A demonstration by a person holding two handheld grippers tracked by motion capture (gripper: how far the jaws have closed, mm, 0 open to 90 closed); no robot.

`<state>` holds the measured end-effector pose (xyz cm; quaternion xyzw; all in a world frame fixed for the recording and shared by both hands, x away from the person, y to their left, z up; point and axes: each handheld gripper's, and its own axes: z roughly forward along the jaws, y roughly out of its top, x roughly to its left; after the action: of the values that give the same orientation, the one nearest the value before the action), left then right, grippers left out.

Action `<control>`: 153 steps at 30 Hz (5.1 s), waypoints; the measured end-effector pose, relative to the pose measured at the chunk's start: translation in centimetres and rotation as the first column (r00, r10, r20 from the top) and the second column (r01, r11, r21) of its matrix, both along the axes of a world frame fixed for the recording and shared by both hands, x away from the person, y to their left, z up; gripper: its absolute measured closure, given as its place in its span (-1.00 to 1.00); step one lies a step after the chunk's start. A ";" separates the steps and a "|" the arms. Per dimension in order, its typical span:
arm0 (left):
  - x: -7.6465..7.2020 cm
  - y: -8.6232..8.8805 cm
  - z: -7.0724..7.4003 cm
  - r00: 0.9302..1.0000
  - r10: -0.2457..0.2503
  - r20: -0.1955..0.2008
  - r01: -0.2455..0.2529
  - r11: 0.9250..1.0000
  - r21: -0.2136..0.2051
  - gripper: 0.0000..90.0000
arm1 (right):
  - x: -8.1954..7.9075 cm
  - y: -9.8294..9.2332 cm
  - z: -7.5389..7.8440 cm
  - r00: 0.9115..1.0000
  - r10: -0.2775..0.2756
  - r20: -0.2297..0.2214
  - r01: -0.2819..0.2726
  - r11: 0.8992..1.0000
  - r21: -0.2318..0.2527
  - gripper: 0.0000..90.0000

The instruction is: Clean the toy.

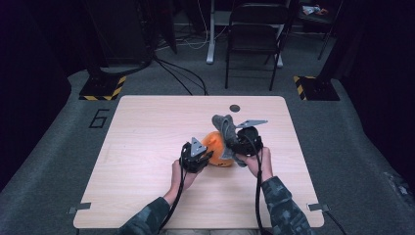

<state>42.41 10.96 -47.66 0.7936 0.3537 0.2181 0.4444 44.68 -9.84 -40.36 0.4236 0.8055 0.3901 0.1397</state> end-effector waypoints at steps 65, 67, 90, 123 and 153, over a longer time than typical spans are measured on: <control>1.8 1.7 -0.7 0.998 -0.070 -0.006 0.070 0.997 -0.036 -0.14 | 1.7 -1.0 -4.7 0.994 -0.081 -0.068 0.074 0.992 -0.101 0.60; 1.6 1.4 -0.9 0.997 -0.073 0.003 0.073 0.997 -0.032 0.18 | 1.9 -1.3 -4.8 0.994 -0.083 -0.075 0.076 0.993 -0.090 0.60; -0.3 -0.1 0.4 1.000 -0.016 0.004 0.016 1.000 -0.017 0.72 | -0.3 2.0 -1.0 0.999 -0.037 0.034 0.039 0.997 -0.063 0.57; 0.3 0.5 -0.1 1.000 -0.022 -0.010 0.021 0.998 -0.058 0.65 | 2.5 -3.5 -5.4 0.975 -0.164 -0.152 0.146 0.982 -0.120 0.56; 1.1 2.6 -0.2 1.000 0.019 -0.020 -0.021 0.995 -0.098 -0.18 | 1.4 -0.8 -4.4 0.995 -0.089 -0.047 0.084 0.992 -0.095 0.60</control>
<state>43.51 13.54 -47.88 0.7692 0.3761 0.1974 0.4774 46.12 -10.61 -44.76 0.4610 0.8070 0.3347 0.1557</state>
